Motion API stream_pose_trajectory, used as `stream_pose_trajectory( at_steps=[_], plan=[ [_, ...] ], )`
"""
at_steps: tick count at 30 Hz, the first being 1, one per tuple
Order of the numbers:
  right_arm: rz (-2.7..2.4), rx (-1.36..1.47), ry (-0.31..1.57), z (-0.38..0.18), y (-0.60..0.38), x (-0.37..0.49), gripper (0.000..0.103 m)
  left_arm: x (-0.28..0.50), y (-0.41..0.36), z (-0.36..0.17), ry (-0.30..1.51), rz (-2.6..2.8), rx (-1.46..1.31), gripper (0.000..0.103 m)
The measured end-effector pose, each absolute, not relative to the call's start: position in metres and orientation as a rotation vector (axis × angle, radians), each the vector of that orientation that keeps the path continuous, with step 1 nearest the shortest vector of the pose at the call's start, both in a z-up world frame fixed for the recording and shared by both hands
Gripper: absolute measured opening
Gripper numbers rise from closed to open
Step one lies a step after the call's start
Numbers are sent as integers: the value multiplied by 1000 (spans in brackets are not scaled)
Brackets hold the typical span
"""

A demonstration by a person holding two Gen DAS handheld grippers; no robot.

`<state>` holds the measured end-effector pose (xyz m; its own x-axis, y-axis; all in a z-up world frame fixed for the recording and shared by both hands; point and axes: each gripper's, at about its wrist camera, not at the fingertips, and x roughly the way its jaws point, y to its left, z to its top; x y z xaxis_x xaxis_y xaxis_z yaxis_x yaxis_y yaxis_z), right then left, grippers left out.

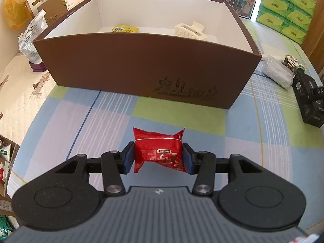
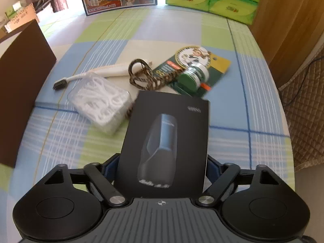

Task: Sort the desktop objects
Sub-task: 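Carry the red packet and black box over the brown box with both tools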

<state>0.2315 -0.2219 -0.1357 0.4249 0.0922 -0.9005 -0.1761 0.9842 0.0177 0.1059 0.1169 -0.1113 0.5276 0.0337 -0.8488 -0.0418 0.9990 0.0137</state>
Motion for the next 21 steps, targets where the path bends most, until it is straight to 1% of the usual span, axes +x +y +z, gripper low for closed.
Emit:
stream_pose_trajectory(
  at_steps=[12,21],
  plan=[
    [293,-57,1143,-121,-243,146,76,92,118,-97,970,-23,-7,43],
    [381,-37,1046,-79,-218,117,76,84,129,-77,917,-45,-3,43]
  ],
)
